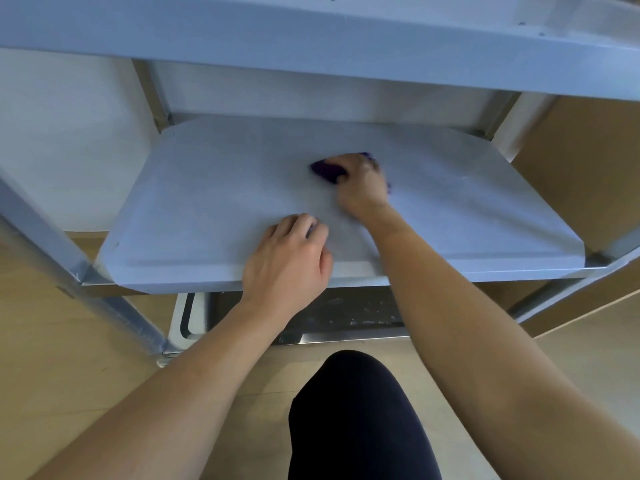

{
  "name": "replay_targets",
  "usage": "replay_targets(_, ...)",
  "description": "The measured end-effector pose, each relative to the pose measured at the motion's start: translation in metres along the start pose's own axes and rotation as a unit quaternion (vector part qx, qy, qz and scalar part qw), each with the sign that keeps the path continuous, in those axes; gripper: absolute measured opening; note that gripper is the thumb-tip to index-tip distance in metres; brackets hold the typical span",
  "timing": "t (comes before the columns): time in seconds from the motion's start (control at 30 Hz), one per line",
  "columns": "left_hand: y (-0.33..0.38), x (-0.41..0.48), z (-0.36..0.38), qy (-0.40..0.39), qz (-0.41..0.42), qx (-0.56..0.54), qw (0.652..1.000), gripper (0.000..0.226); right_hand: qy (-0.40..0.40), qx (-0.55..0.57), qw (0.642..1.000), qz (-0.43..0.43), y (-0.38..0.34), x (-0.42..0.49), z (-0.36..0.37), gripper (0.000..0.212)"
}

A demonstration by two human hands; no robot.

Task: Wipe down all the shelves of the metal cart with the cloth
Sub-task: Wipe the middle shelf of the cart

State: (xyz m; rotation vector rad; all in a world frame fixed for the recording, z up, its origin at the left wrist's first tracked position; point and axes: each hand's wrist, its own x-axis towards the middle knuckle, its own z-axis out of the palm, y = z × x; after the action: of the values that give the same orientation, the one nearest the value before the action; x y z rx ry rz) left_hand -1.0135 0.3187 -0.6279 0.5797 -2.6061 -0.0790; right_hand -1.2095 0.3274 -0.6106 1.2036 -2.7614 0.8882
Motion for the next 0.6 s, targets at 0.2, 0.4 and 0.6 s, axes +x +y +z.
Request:
replay_targets(0.2,-0.001,0.000,0.001,-0.006,0.002,-0.006,1.000,0.035,-0.112,0.051,0.982,-0.145,-0.015,0.000,0.000,0.045)
replay_targets(0.4,0.000,0.001,0.000,-0.011,0.009,-0.008,1.000,0.036,0.023,-0.022,0.998,0.056,0.043,0.011,-0.020,0.047)
replay_targets(0.6,0.000,0.000,-0.001,-0.016,0.000,-0.004,1.000,0.030,-0.057,0.023,0.988,-0.138,-0.017,-0.002,0.010,0.047)
